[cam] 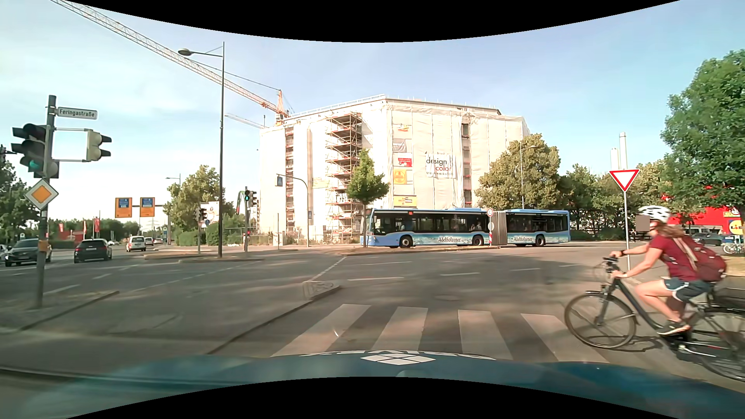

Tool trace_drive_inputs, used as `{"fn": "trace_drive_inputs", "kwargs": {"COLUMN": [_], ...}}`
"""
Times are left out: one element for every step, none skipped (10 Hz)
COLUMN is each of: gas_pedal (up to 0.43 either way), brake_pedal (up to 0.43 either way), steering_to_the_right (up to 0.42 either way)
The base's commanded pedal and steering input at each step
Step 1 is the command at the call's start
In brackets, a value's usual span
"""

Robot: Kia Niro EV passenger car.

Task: Follow the waypoints while adhering to traffic rules and regulations

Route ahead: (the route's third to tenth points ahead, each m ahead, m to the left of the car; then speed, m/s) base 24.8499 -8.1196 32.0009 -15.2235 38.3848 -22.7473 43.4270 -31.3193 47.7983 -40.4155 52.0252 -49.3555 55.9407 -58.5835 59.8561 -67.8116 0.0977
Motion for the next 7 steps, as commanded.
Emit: {"fn": "trace_drive_inputs", "kwargs": {"gas_pedal": [0.0, 0.0, 0.0, 0.0, 0.0, 0.0, 0.0], "brake_pedal": [0.201, 0.201, 0.201, 0.201, 0.201, 0.201, 0.201], "steering_to_the_right": [0.079, 0.079, 0.078, 0.078, 0.077, 0.078, 0.079]}}
